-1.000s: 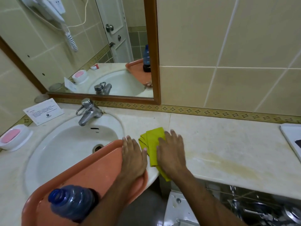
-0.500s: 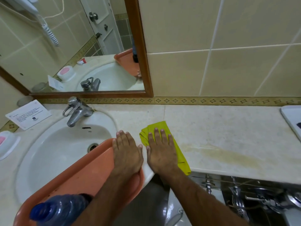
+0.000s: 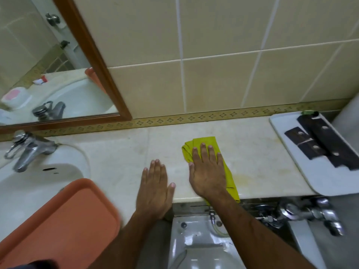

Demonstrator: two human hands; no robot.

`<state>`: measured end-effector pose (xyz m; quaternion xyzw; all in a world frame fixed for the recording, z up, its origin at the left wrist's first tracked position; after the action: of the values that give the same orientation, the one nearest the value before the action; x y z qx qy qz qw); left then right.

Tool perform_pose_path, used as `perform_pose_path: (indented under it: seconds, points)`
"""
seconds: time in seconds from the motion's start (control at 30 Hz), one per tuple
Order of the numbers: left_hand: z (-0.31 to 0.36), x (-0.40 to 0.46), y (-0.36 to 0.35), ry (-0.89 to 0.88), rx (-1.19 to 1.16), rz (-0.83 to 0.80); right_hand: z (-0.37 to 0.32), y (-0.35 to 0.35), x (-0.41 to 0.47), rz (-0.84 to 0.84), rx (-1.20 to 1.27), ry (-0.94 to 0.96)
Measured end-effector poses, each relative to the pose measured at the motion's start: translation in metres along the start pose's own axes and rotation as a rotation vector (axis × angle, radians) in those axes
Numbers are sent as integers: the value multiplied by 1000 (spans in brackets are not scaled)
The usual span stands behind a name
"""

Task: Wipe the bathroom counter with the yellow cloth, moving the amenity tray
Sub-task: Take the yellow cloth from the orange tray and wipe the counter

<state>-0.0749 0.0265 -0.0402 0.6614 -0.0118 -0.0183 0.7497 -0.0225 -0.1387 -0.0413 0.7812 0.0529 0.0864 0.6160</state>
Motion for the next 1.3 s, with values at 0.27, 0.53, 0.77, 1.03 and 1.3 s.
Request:
perform_pose_path:
  seconds: [0.27, 0.53, 0.77, 1.03, 1.3]
  points:
    - [-6, 1, -7, -26, 131, 29, 85, 20, 3, 4, -47, -78]
    - [-9, 1, -11, -12, 115, 19, 180, 44, 4, -12, -96, -94]
    - [-9, 4, -12, 23, 122, 1, 203, 48, -29, -40, -27, -58]
    - [-3, 2, -5, 20, 116, 1, 192, 47, -52, -59, -112, -110]
    - [-6, 0, -3, 74, 57, -47, 178, 49, -53, -26, -109, -253]
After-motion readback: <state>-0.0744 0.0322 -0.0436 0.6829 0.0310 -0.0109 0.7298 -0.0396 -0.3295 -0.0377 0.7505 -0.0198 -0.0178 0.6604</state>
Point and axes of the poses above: each hand's wrist, its own x-axis towards the middle knuckle, its own y-axis out of the back of the hand, z = x × y, the point moved 5 cm from there along x, towards the middle knuckle, and after that the axes turned 8 degrees about y, right-handed, at the moved point
